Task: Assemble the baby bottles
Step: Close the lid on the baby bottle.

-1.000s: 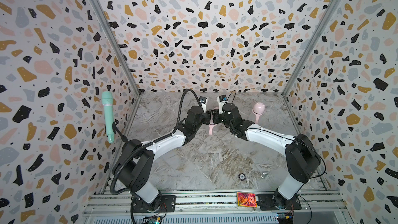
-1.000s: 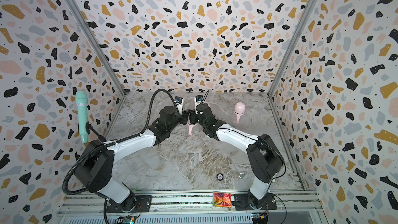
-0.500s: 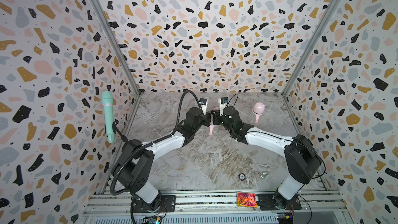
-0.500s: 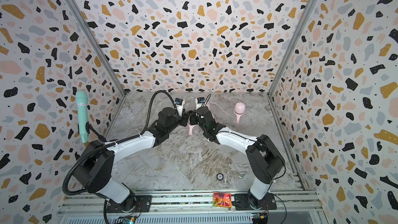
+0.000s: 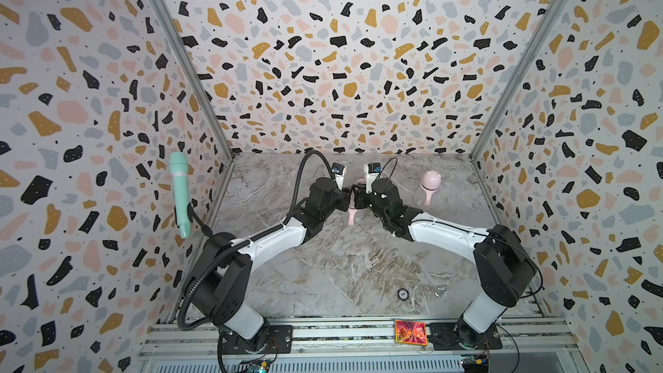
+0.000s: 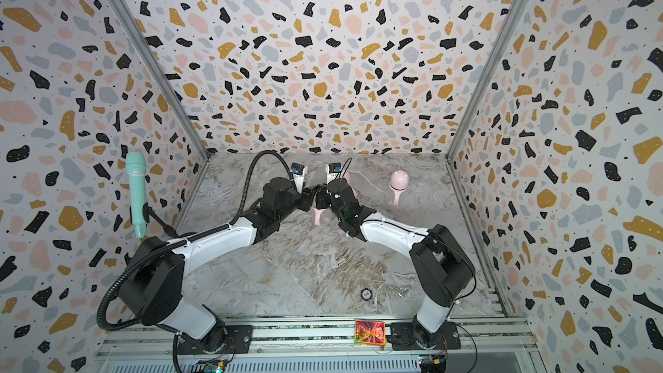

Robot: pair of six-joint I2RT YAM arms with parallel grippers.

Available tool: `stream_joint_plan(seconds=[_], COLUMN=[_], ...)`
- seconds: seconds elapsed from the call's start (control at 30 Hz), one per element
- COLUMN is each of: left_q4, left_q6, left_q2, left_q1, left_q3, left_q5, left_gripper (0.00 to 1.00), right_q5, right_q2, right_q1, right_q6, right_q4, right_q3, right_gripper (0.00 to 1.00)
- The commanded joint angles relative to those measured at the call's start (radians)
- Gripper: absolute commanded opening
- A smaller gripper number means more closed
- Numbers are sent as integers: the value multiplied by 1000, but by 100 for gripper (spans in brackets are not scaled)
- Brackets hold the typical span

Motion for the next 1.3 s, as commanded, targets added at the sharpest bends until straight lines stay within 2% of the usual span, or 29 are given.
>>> stream_joint_plan(seconds=[0.0,0.17,0.3,0.53,0.7,1.0,1.27], left_q4=[-88,-164,-175,-151,-151,-159,-173], left_q6=[23,38,23,13,-5,-10,-74], left_q2=[-41,-67,-110,-247,-380,-623,-763], left_q1=[-29,-28,-27,-21,-1,22,23], left_q3=[72,146,125,-68,-229,-439,-574], left_q5=[23,-24,-88,-243,-319,-422,-450], left_gripper=[51,52,55,73,82,93,96], right_q5=[-94,-96,-97,-97,-105,-119,-97], right_q2=[42,41,38,41,47,57,44], right_q1=[30,19,9,-3,-22,-35,-38], right_q6=[-4,-3,-14,-51,-64,-108,-136], right_q4=[-199,-199,-208,-242,-253,-299,-347], right_q3=[-45,-44,-31,17,40,111,167], right_gripper=[21,21,21,21,21,22,25])
